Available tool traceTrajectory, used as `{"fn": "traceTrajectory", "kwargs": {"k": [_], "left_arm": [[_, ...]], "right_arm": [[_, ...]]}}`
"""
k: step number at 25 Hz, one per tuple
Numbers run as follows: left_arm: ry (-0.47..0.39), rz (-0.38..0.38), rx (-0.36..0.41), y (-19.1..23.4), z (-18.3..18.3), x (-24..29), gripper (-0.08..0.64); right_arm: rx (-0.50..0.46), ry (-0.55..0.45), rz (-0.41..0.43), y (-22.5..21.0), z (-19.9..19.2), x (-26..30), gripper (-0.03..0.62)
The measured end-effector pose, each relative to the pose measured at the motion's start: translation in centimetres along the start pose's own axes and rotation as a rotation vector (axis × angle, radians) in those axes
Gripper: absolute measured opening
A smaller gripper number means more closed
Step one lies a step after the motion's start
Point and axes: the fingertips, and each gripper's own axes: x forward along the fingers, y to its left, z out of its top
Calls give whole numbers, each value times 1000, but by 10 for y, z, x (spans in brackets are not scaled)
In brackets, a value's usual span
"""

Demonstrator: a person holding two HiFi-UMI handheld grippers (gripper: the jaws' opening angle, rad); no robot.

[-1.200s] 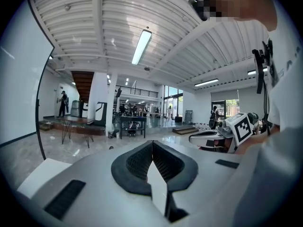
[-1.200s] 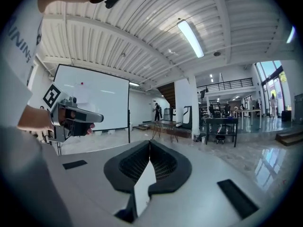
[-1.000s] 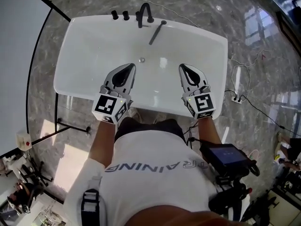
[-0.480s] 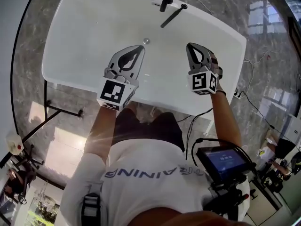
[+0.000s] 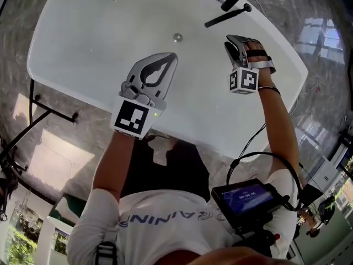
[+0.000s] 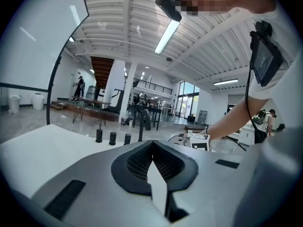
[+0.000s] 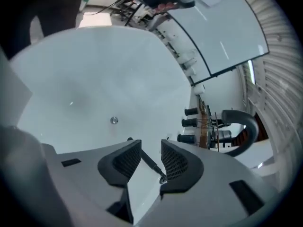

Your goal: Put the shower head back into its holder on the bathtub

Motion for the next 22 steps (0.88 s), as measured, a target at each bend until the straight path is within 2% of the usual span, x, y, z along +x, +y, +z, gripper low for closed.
{"fn": "traceTrajectory", "kwargs": {"k": [3,7,15,19,22], "left_arm": [[5,29,-19,17,-29,10,17],[15,52,-32,34,-61,17,17],[19,43,-53,49,-109,33,17],[26,39,-55,52,-127,41,17],[29,38,-71,55,-138,42,17]], "right_arm": [[-146,31,22,7,-17,51,144],[-286,83,56,23,-36,106,171],[-330,133,89,49,-59,176,186],[-482,142,109,57,-64,204,186],[-546,146,125,64,-66,221,189]]}}
